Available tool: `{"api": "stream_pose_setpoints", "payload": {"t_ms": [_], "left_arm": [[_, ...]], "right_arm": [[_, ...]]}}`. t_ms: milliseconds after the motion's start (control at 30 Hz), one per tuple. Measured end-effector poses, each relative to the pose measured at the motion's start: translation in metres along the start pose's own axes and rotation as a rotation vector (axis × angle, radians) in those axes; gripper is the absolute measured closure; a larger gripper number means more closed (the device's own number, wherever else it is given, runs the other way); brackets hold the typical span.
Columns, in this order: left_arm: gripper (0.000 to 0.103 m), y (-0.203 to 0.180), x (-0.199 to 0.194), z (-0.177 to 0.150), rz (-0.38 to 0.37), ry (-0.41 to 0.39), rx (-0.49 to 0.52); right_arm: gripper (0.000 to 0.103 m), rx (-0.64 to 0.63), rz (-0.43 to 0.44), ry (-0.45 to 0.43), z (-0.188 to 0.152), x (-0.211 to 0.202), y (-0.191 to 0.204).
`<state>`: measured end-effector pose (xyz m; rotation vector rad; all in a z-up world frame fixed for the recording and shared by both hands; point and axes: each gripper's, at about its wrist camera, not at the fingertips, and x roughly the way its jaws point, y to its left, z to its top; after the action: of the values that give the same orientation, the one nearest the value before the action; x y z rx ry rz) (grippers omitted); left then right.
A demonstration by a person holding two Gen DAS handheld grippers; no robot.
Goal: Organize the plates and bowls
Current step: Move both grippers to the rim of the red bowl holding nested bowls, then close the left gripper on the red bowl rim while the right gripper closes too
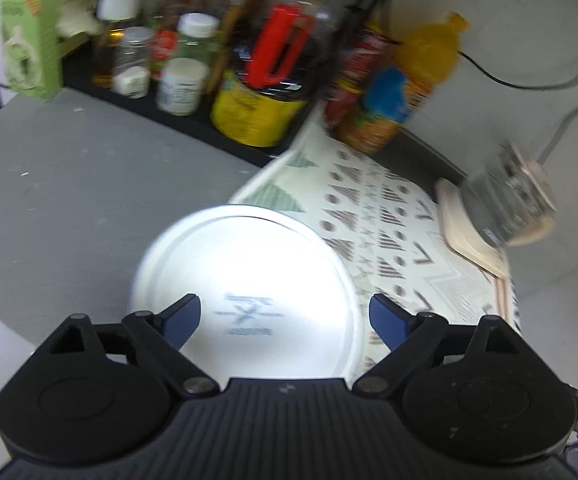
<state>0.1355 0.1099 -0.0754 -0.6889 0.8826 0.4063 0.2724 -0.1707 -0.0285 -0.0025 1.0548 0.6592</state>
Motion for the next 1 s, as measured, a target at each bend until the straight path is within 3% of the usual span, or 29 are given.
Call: {"api": "stream_pose_setpoints", "payload": {"t_ms": [500,1000], "left_arm": [[0.013,-0.087,0.008,-0.023,-0.129,0.062,0.174],[0.013,-0.137,0.033,-0.047,-0.149,0.137,0.271]], "right_arm": [[0.0,0.098,-0.075,-0.068,-0.017,-0.045,-0.062],[0.0,0.173,-0.131,-0.082,-0.033,-0.057,-0.108]]}}
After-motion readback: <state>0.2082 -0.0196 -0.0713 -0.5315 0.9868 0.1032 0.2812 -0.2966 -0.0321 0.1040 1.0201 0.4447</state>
